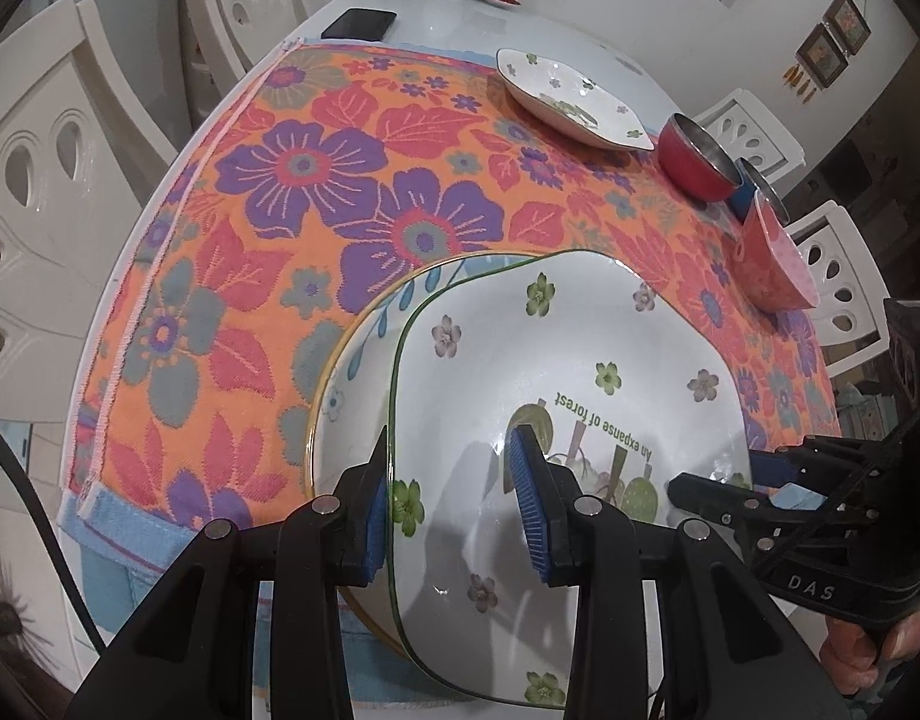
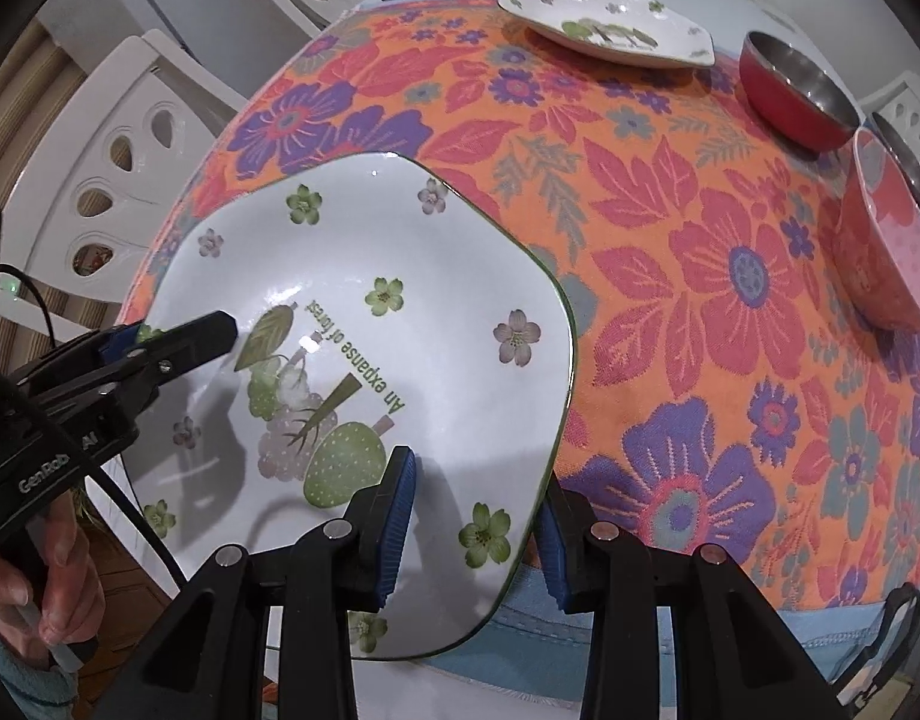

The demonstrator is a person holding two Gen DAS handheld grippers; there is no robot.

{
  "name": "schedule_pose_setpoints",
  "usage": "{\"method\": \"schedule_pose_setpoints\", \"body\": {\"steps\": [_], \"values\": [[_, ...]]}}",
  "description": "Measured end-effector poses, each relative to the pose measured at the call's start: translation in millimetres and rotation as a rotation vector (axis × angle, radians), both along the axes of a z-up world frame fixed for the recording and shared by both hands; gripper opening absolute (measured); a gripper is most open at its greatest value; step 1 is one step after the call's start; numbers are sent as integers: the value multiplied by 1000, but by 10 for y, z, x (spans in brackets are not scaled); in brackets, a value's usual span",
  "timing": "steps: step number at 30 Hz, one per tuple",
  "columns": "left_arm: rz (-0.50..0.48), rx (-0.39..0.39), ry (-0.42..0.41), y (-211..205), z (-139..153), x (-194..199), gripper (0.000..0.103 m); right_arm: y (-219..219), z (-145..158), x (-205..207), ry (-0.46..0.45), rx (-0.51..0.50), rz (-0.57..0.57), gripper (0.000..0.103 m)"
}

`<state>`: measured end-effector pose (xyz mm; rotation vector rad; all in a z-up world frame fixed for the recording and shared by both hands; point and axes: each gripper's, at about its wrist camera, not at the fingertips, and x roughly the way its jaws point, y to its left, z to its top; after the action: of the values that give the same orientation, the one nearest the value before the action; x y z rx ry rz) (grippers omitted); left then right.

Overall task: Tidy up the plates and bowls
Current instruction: 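Lower the tree-print plate onto the blue-leaf plate and open grippers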

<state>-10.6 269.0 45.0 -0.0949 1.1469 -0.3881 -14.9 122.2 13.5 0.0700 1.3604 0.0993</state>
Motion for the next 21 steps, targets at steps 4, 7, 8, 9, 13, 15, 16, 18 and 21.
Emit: {"method": "schedule_pose_setpoints", "body": {"steps": [4, 7, 8, 9, 13, 15, 16, 18, 21], "values": [[13, 6, 19, 33, -40, 23, 32, 33, -43, -6, 4, -7, 9, 36], [14, 9, 12, 49, -9, 28, 32, 60, -51, 2, 4, -18, 11, 36], [15, 13, 12, 52, 2, 36, 32, 60, -49, 5, 3, -19, 9, 36], [18, 20, 14, 63, 15, 52, 33, 48, -46, 13, 4, -14, 6, 36], [37, 24, -19, 160, 132, 98, 35, 9, 23, 39, -7, -3, -2, 36], [50, 16, -45, 235, 262, 129, 35, 5, 129, 50, -30, -14, 6, 36], [56, 17, -56, 260, 308, 144, 35, 5, 161, 51, -36, -14, 7, 36], [68, 13, -83, 321, 442, 187, 35, -23, 273, 60, -55, -5, -2, 36], [79, -10, -109, 371, 611, 267, 35, -92, 472, 97, -92, 11, -25, 36]]}}
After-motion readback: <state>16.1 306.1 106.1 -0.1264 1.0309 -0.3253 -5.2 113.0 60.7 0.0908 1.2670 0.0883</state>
